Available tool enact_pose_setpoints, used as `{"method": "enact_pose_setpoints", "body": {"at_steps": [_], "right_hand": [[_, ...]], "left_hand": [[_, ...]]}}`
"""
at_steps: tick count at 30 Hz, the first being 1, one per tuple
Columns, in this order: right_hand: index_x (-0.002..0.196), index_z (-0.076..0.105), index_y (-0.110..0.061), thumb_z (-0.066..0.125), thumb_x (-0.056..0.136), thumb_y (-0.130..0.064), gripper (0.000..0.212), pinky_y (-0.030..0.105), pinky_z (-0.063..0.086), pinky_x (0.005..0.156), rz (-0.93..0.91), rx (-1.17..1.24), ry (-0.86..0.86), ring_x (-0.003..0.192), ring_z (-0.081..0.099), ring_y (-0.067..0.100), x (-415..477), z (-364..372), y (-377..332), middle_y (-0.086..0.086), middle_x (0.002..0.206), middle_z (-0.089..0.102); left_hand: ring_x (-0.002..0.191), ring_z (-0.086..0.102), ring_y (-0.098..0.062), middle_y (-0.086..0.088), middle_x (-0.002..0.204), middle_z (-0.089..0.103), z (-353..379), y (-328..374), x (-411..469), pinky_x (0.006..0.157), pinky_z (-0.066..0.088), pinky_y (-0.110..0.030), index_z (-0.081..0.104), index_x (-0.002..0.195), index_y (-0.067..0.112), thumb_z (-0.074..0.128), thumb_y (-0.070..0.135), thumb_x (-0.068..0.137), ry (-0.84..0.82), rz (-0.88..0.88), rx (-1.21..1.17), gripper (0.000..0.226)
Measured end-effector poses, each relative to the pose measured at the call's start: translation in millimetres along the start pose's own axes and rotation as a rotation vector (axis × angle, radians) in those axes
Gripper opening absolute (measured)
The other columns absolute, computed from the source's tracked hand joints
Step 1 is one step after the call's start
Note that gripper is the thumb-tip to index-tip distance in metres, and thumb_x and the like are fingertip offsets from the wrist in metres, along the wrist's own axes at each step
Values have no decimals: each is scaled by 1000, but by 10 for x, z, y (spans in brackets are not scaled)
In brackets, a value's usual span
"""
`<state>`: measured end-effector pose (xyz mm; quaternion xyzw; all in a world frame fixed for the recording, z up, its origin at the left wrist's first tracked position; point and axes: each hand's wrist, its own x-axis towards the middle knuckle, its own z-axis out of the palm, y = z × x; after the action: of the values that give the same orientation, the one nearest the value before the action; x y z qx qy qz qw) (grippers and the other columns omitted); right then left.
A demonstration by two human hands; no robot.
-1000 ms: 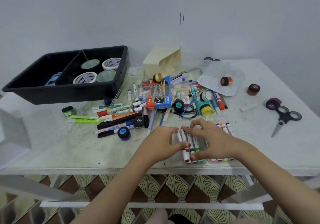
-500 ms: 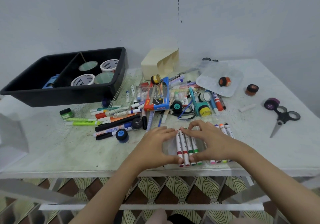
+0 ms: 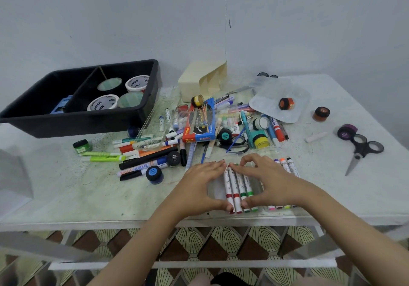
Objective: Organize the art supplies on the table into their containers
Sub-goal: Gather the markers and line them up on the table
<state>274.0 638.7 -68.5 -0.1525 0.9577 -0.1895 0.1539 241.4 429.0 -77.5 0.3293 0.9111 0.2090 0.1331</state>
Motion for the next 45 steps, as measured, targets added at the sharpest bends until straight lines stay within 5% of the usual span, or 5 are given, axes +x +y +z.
{"method": "enact_pose_setpoints", "body": {"at_steps": [19, 27, 34, 39, 45], "right_hand": [[150, 13, -33, 66, 74, -60, 97, 27, 23, 104, 34, -48, -5, 128, 23, 12, -24, -16, -59, -13, 142, 17], [150, 10, -36, 61, 76, -64, 94, 35, 24, 109, 91, -159, -68, 138, 17, 16, -17, -63, -132, -9, 152, 10], [148, 23, -35, 65, 73, -63, 91, 35, 31, 108, 124, -58, -88, 132, 27, 13, 17, -129, -132, -10, 150, 13], [123, 61, -27, 57, 83, -58, 51, 30, 35, 99, 115, -83, 227, 126, 39, 14, 167, -177, -268, -1, 140, 38], [137, 46, -29, 56, 86, -52, 56, 39, 30, 103, 32, -160, 540, 130, 36, 27, 646, -121, -568, 9, 142, 39]], "left_hand": [[141, -22, -19, 1, 151, -34, -37, 149, -5, 113, -10, -38, 2, 150, 31, 58, 58, 81, -139, -94, 218, 94], [139, -6, 0, 14, 157, -2, 66, -17, -135, 114, 2, -35, 17, 147, 39, 64, 52, 81, 3, -48, -62, 82], [110, 45, -7, 9, 115, 59, -254, -387, -192, 97, 34, -29, 62, 118, 19, 67, 20, 84, 730, -133, -92, 35], [130, 34, -35, -17, 139, 42, -521, -910, -117, 104, 27, -41, 49, 132, 19, 63, 40, 84, 705, -514, 13, 55], [141, 17, -31, -20, 150, 26, -628, -1142, 6, 111, 22, -42, 36, 141, 32, 59, 58, 80, 528, -576, 12, 70]]}}
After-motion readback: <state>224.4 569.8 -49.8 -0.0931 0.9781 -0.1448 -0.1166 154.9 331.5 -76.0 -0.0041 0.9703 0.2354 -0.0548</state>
